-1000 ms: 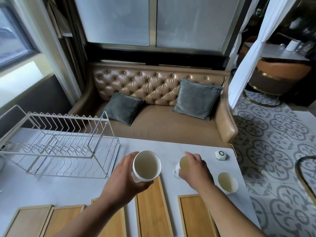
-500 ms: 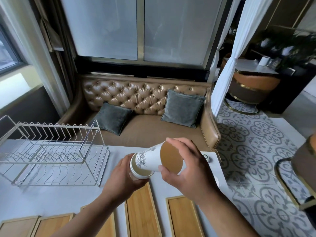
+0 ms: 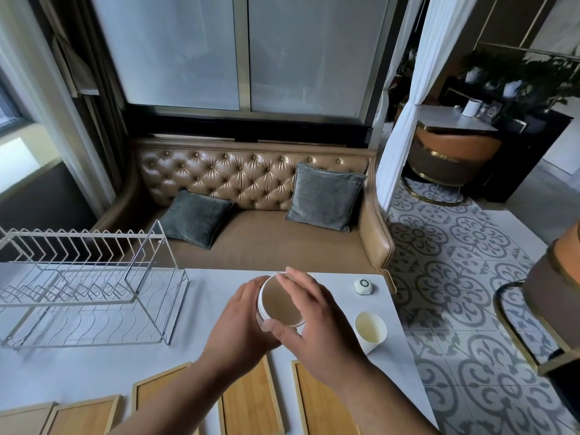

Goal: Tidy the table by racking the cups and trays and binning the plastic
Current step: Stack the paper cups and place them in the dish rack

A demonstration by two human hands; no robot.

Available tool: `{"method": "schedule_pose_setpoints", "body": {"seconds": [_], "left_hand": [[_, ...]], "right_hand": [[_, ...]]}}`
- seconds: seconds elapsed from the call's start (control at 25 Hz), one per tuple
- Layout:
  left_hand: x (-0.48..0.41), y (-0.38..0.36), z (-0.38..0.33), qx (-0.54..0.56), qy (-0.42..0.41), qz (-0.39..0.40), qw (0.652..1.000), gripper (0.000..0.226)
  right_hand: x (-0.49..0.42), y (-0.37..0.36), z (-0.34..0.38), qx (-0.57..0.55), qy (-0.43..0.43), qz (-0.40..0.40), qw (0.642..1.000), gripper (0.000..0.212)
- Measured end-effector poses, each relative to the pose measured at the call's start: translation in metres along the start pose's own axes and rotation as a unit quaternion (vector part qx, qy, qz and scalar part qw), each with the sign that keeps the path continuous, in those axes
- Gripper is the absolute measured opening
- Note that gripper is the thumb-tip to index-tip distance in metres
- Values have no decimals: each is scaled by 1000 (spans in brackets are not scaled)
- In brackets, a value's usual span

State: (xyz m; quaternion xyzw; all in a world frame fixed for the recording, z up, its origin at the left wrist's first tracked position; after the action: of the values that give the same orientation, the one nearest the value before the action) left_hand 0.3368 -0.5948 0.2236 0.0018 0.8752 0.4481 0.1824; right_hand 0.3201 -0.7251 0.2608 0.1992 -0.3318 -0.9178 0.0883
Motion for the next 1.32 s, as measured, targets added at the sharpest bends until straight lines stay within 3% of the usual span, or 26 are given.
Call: {"method": "schedule_pose_setpoints", "body": {"seconds": [0.16,0.24,0.36,0.44,0.52,0.64,0.76,0.88,0.96,1.08,1.16,1.32], "left_hand": [[-5,-15,2,9,16,5,1000,77],[-7,-21,8,10,29,10,999,79],[-9,-27,20,-7,47,12,999,83],[-7,-29,28,-12,55,16,998,82],[-6,-31,36,-18,63,20,998,82],[-3,-32,48,-29,75,23,996,84],[3,-32,57,-42,82,31,995,85],[10,-30,62,-42,85,33,995,84],[13,-27,67,-42,91,34,994,84],[20,-20,76,-31,109,36,993,82],[25,-11,85,-24,124,33,991,81],[36,16,101,-25,139,23,990,84]], "right_hand": [[1,-3,-21,-27,4,17,999,74],[0,9,-48,-76,8,-28,997,65],[2,39,-151,-64,-143,-143,977,55],[16,35,-232,34,-316,-88,944,70],[35,19,-288,128,-406,31,904,93],[51,3,-329,164,-443,96,876,104],[56,-8,-339,158,-453,107,871,92],[51,-5,-316,164,-427,89,885,80],[31,9,-275,134,-370,27,919,76],[-4,38,-174,8,-213,-113,970,75],[-15,56,-95,-71,-92,-176,978,74],[-15,58,26,-89,58,-170,980,75]]}}
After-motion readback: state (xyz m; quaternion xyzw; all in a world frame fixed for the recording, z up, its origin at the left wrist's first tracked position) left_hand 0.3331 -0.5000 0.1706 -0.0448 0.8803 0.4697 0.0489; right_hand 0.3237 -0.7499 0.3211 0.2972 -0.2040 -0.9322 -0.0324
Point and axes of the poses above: each hand's wrist, its own x-axis away from the middle knuckle, its own y-axis out of the back of the hand, z = x × y, the point moved 10 cm from there along -x, towards the middle knuckle, and after that the axes turned 12 degrees about -x, right-handed, at the moved point
